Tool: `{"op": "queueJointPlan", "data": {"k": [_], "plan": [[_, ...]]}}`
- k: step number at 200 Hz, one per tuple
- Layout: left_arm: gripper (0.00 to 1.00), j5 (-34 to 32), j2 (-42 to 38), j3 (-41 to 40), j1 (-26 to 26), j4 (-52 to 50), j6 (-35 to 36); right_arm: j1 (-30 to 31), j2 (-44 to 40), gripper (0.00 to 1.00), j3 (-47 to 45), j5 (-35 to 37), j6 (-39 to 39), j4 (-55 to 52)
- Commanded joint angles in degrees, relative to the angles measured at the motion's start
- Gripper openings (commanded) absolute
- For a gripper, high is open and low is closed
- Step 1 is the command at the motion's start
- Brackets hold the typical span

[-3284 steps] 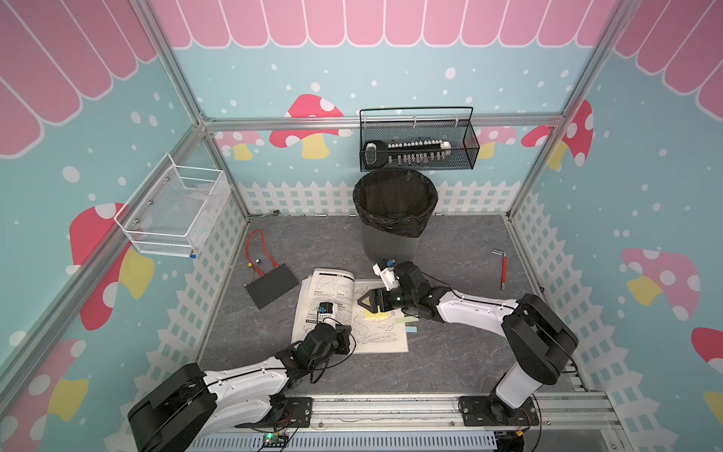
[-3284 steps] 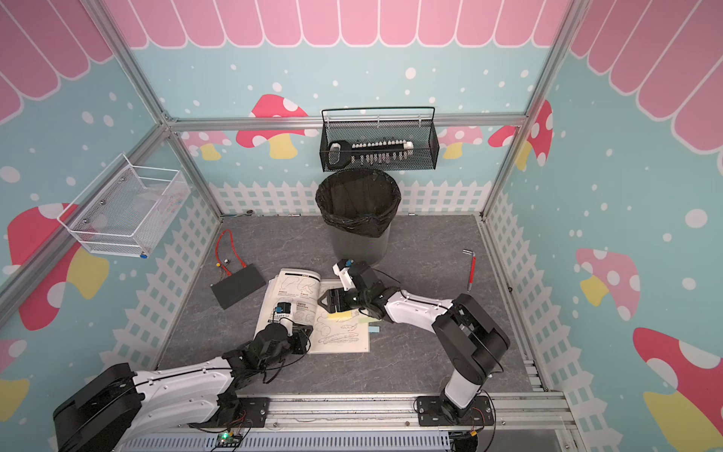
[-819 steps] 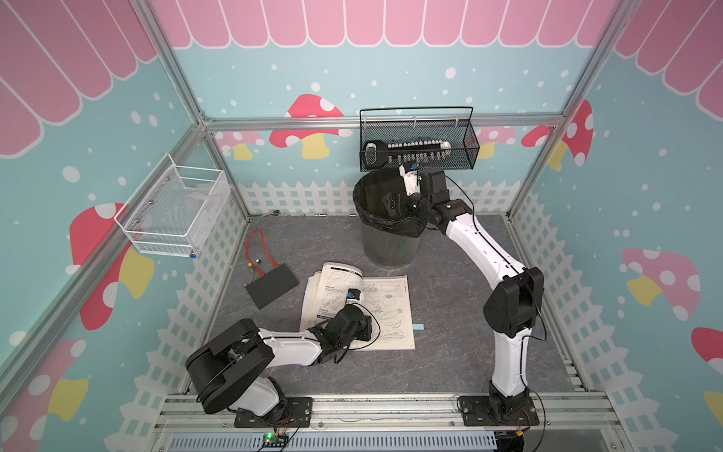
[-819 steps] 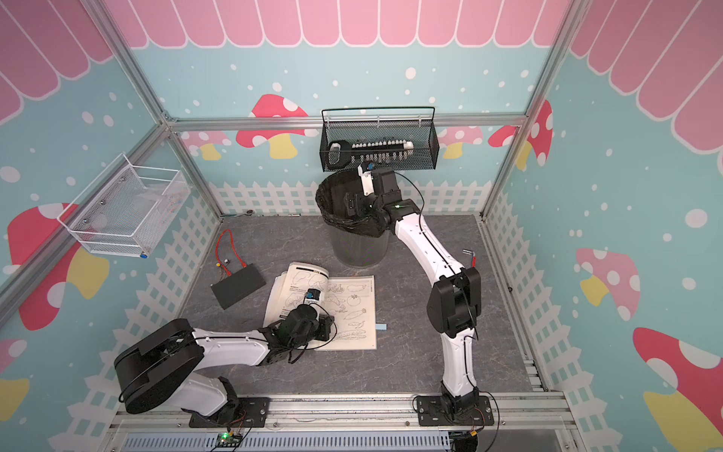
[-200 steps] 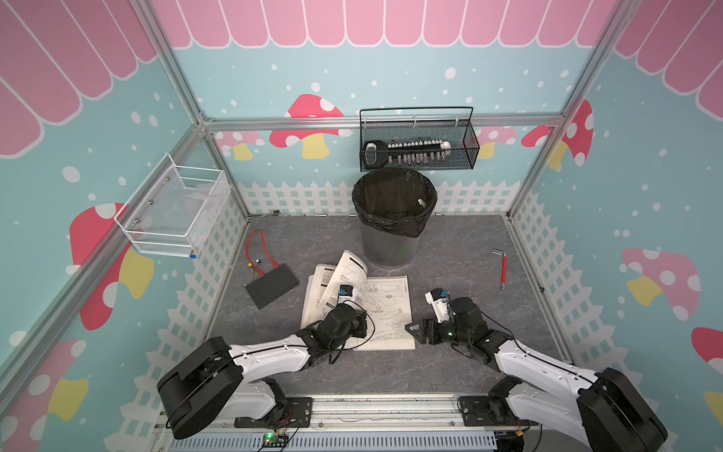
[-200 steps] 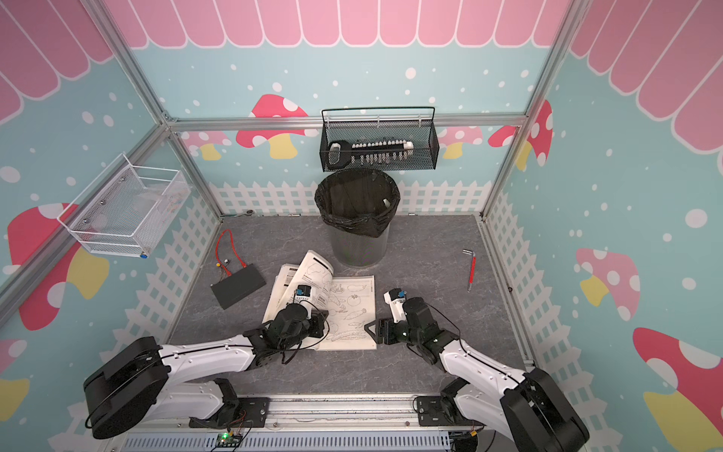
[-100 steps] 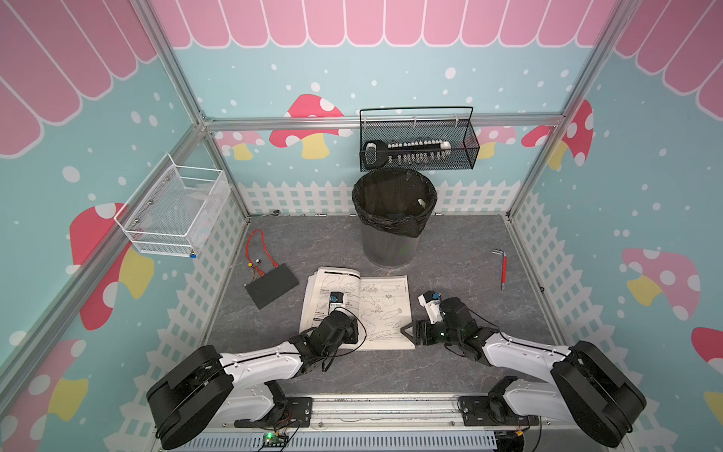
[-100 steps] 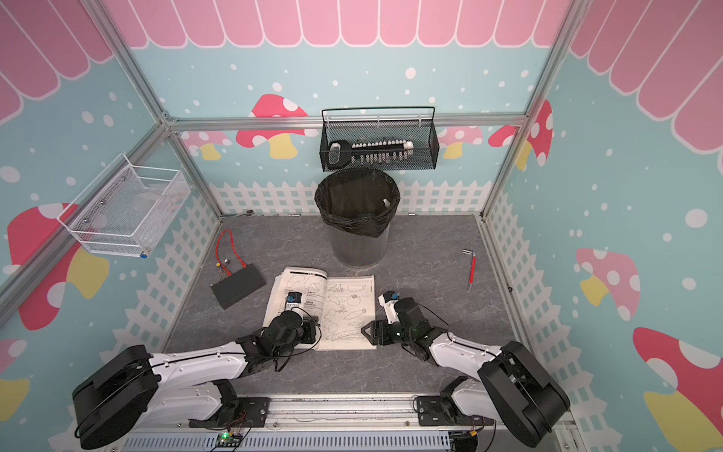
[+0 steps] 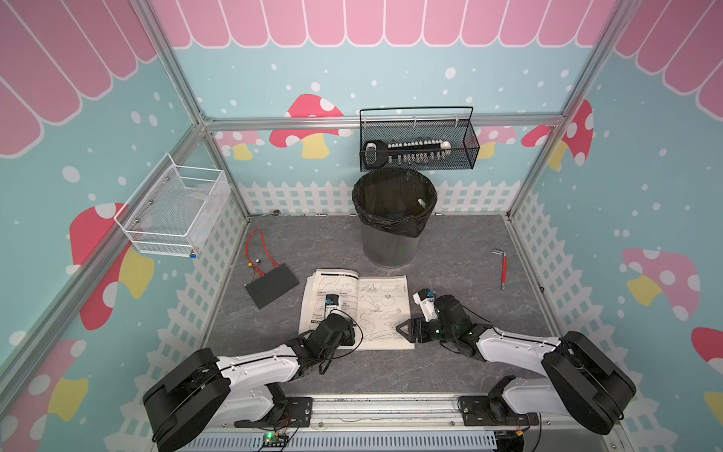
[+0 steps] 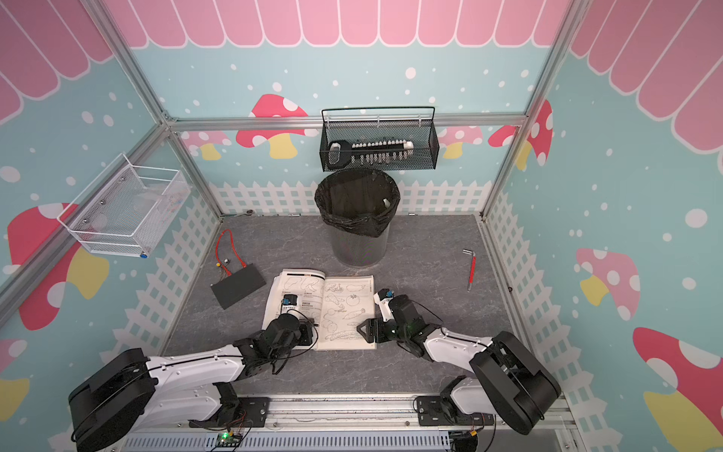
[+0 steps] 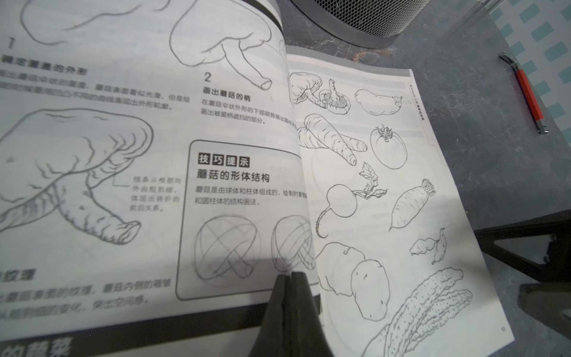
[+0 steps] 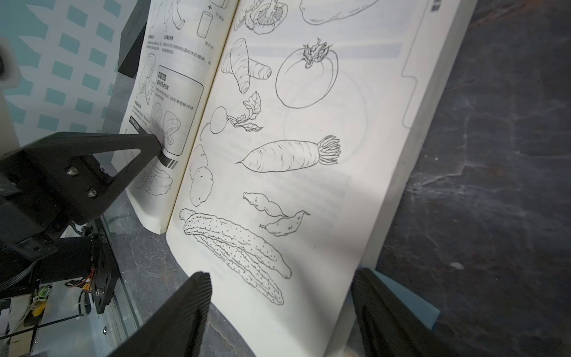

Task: Peel off the used sticky note
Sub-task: Turn the page of the book at the center of the board.

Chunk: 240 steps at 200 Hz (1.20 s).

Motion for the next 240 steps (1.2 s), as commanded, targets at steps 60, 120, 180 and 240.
{"op": "queueJointPlan", "data": {"k": [60, 120, 180, 240], "plan": [[0.00, 0.12, 7.22, -2.80, 0.11, 0.16, -4.48, 1.37, 0.92, 0.78, 2.99, -0.67, 0.06, 0.28], [0.00, 0.82, 8.10, -3.68, 0.11, 0.78, -5.45, 2.59, 5.66, 0.78, 4.84, -1.73, 0.71, 3.28], [0.00, 1.00, 6.96, -3.73, 0.11, 0.93, -4.79, 5.67, 13.94, 0.78, 11.14, -2.98, 1.12, 6.72], [0.00, -3.68, -4.41, 2.90, 0.27, -8.30, 0.96, 9.36, 22.40, 0.78, 21.10, -4.50, 0.76, 7.44]]}}
